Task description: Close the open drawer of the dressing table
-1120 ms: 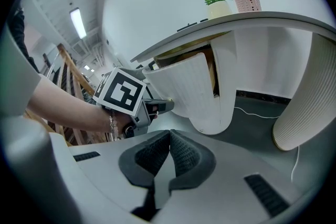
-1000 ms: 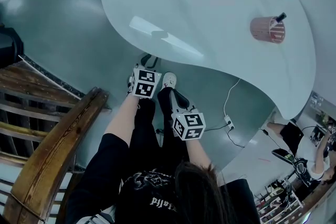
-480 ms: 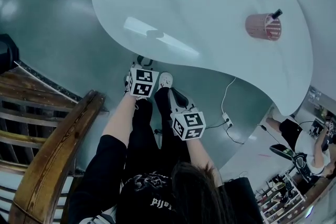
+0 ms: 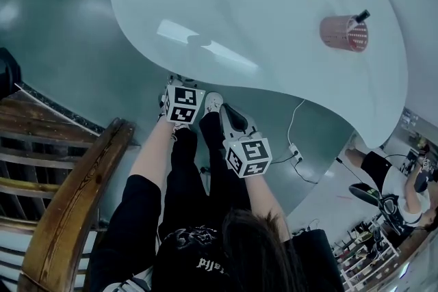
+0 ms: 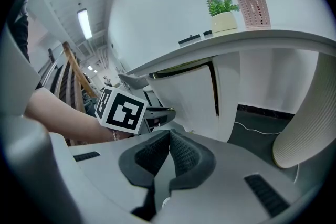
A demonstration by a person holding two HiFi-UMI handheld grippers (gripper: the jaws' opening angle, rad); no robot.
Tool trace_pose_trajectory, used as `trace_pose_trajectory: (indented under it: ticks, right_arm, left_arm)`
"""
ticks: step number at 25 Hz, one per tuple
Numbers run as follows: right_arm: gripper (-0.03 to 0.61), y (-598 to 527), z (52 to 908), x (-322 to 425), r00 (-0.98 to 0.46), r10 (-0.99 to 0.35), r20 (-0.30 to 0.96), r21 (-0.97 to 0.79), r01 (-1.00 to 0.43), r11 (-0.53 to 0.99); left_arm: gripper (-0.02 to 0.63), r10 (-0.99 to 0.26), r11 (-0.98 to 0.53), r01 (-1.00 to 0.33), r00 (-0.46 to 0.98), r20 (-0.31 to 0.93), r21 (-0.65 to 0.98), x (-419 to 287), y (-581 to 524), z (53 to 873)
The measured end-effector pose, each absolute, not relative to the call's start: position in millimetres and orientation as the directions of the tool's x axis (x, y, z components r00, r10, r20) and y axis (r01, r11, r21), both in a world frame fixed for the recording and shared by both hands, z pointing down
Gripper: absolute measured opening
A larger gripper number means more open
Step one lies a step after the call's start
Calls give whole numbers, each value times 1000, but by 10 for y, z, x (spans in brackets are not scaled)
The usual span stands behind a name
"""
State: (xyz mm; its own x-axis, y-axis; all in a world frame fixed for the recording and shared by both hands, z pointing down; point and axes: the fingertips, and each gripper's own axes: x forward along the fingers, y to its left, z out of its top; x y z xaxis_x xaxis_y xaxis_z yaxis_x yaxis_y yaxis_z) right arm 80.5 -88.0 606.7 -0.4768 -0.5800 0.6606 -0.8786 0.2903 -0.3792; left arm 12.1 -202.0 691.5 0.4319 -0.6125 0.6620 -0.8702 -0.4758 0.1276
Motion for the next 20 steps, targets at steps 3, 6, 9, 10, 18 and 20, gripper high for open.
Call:
trace_pose_trajectory:
  ticks: [3,6,9,10,18,20]
  right_arm:
    - [26,-926,6092,836,-477,-585,656,-377,-879,293]
    - [26,-941,6140,846,-475,-583,659,-372,-880,296]
    - [26,-916,6168,829,-474,-580,662,-373,-880,294]
    - [26,-904,6177,825,-475,-578,663,-374,-880,294]
    - [26,-869,6231,801,-480,-571,666,-380,-877,294]
    - [26,-872,6241,797,-483,-570,664,-384,-875,295]
  left_arm:
    - [115,-624,-482,-867,442,644,127,156,-2071,6916]
    - [115,-636,-486,-866,444,631,119,186,-2138,6922]
    - [115,-649,-497,-864,433,626,82,187,-2204,6918]
    - [115,-651,-499,-863,434,623,80,193,-2227,6918]
    - [116,-669,-515,-855,447,593,64,225,-2320,6904]
    - [115,-671,-519,-853,446,592,54,236,-2313,6911]
